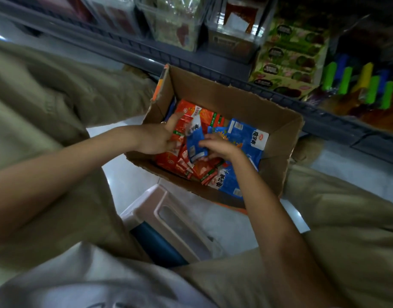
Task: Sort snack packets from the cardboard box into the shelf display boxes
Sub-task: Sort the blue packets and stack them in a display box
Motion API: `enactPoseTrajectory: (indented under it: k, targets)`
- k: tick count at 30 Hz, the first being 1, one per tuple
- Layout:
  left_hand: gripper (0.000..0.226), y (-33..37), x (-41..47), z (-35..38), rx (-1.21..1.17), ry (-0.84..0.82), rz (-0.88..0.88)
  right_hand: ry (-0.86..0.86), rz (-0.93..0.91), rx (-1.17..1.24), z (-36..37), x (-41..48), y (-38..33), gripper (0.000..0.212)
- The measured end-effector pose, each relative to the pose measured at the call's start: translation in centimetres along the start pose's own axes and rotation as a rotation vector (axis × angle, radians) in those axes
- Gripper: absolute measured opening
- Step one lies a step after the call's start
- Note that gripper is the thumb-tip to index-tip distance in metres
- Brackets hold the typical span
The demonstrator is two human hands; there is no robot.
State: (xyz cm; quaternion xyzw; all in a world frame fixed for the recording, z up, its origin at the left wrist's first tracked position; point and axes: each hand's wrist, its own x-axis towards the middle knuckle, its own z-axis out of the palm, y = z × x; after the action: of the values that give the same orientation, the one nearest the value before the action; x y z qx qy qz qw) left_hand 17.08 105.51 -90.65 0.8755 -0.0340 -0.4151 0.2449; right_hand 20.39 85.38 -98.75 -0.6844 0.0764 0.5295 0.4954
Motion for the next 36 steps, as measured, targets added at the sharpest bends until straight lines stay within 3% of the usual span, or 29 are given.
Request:
enactPoseTrajectory:
  k: [4, 7, 11, 13, 14, 16, 18, 20, 24, 29, 34, 36]
  targets:
    - [0.069, 1.3, -1.0, -2.7, -0.14, 0.061, 0.018, -0.199, -0.221, 0.108, 1.1, -1.9, -5.0, 0.022]
    - [0.061, 1.3, -1.2, -3.6, -0.332, 0.218, 0.021, -0.134, -0.42, -0.01, 3.0, -2.3, -7.4, 0.023]
    - [0.062, 1.0, -1.2, -4.0, -0.791, 0.404, 0.061, -0.103, -0.648, -0.143, 5.7, -1.8, -8.5, 0.023]
    - [0.054, 0.4, -1.4, -4.5, -0.813, 0.431, 0.025, -0.179, -0.579, -0.06, 6.4, -1.3, -8.3, 0.009]
    - [0.048, 0.0, -1.5, -4.8, -0.815, 0.457, 0.009, -0.169, -0.508, 0.025, 6.5, -0.7, -7.9, 0.015]
    - [0.037, -0.4, -1.8, -5.4, -0.882, 0.514, -0.04, -0.009, -0.344, 0.187, 6.6, 1.4, -6.5, 0.028]
    - [0.023, -1.1, -2.0, -5.8, -0.891, 0.546, -0.073, 0.155, -0.205, 0.187, 6.4, 4.2, -4.5, 0.023]
    - [0.022, -2.3, -2.0, -5.8, -0.792, 0.568, -0.175, 0.158, -0.074, 0.203, 6.3, 6.3, -2.9, 0.014]
    - [0.013, -5.3, -1.3, -4.3, -0.804, 0.486, -0.363, 0.108, -0.011, 0.404, 6.7, 8.8, -3.2, 0.04]
    - [0.015, -5.3, -0.7, -3.7, -0.853, 0.415, -0.356, 0.194, -0.148, -0.017, 8.2, 11.2, -4.4, 0.057]
    - [0.016, -4.9, -0.4, -4.9, -0.936, 0.485, -0.315, 0.249, -0.168, -0.537, 8.0, 12.5, -2.9, 0.044]
    - [0.012, -4.9, -0.3, -5.1, -0.927, 0.51, -0.296, 0.274, -0.17, -0.537, 8.0, 12.6, -2.4, 0.042]
